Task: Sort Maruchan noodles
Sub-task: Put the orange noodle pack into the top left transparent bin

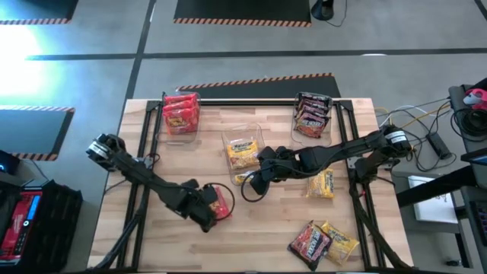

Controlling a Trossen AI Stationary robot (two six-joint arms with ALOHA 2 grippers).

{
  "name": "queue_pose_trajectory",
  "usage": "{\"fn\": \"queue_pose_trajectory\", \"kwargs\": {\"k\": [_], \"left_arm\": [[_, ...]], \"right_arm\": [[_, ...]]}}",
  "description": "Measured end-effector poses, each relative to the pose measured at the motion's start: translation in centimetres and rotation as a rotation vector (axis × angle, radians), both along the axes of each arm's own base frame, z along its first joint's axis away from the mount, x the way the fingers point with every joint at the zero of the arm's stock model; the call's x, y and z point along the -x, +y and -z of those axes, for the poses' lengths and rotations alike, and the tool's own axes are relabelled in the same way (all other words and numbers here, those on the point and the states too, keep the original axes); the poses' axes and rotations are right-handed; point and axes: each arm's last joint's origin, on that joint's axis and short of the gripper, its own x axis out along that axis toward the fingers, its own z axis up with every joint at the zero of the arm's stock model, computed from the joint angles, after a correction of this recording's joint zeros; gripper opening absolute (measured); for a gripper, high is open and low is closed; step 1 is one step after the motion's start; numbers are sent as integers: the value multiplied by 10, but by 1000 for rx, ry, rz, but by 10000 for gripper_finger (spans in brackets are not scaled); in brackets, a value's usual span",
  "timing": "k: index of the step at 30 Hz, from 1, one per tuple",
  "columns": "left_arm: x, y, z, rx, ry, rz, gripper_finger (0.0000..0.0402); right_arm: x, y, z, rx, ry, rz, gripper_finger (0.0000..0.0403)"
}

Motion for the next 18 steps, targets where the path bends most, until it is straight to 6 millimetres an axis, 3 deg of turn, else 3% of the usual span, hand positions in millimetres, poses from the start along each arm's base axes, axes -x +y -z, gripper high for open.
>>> {"fn": "queue_pose_trajectory", "kwargs": {"k": [5,18], "left_arm": [[10,-7,-6,-2,34,41,147],[17,-7,30,13,65,24,147]], "right_arm": [[0,0,0,0,-1,0,215],[0,0,0,-1,-5,0,215]]}}
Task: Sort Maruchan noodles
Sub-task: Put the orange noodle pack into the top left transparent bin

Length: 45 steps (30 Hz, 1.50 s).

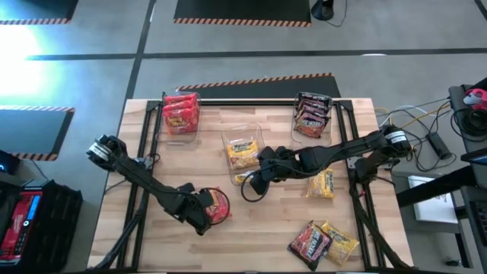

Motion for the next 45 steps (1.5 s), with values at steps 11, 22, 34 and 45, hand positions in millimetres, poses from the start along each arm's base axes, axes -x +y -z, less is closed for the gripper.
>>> {"fn": "queue_pose_trajectory", "kwargs": {"k": [11,22,34,45], "left_arm": [[7,2,11,13,22,-7,147],[19,-8,16,5,46,37,147],[24,-11,26,48,45,7,147],[23,-11,26,34,18,1,147]], "right_arm": [[0,0,0,0,-2,0,215],[-1,0,-1,-2,-11,0,215],[-1,0,-1,-3,-16,0,215],[-8,0,-5,-16,-96,4,215]]}}
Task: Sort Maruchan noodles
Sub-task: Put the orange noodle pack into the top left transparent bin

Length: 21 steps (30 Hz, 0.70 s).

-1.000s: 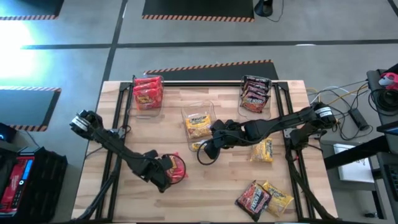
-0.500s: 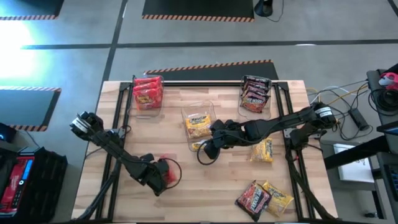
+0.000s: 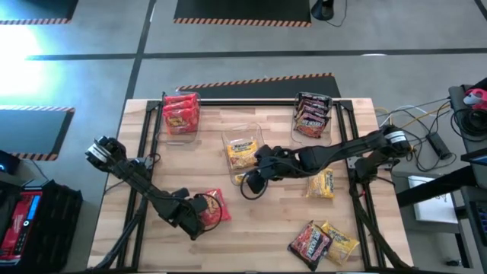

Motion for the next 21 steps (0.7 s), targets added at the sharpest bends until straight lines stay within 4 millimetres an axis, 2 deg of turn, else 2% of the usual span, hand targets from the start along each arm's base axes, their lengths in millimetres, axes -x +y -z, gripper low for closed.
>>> {"fn": "queue_pose_trajectory", "kwargs": {"k": [9,15,21], "left_arm": [[-2,-2,-1,2,-35,0,147],[-4,-10,-17,7,-123,12,147],[-6,-17,-31,-26,-212,35,147]], "right_arm": [[-7,17,8,-450,5,1,215],[-19,47,22,-532,-25,-49,215],[-26,64,41,-558,12,-92,215]]}}
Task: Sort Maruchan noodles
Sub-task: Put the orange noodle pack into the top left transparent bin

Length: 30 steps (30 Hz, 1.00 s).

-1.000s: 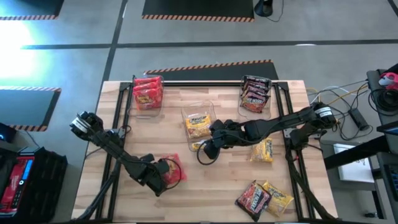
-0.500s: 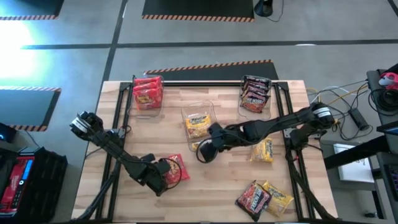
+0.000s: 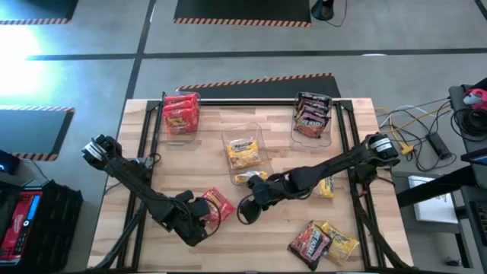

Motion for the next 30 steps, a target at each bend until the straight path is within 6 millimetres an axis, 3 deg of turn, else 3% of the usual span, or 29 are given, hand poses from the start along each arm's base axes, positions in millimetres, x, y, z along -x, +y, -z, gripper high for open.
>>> {"fn": "queue_pose_trajectory", "kwargs": {"k": [11,19,30], "left_arm": [[0,5,8,-75,-54,-76,147],[7,11,26,-27,-90,-170,147],[15,2,29,-7,-102,-145,147]], "right_arm": [[-17,5,26,-17,-11,1,215],[-24,3,26,-30,-72,13,215],[-26,-1,26,31,-91,74,215]]}}
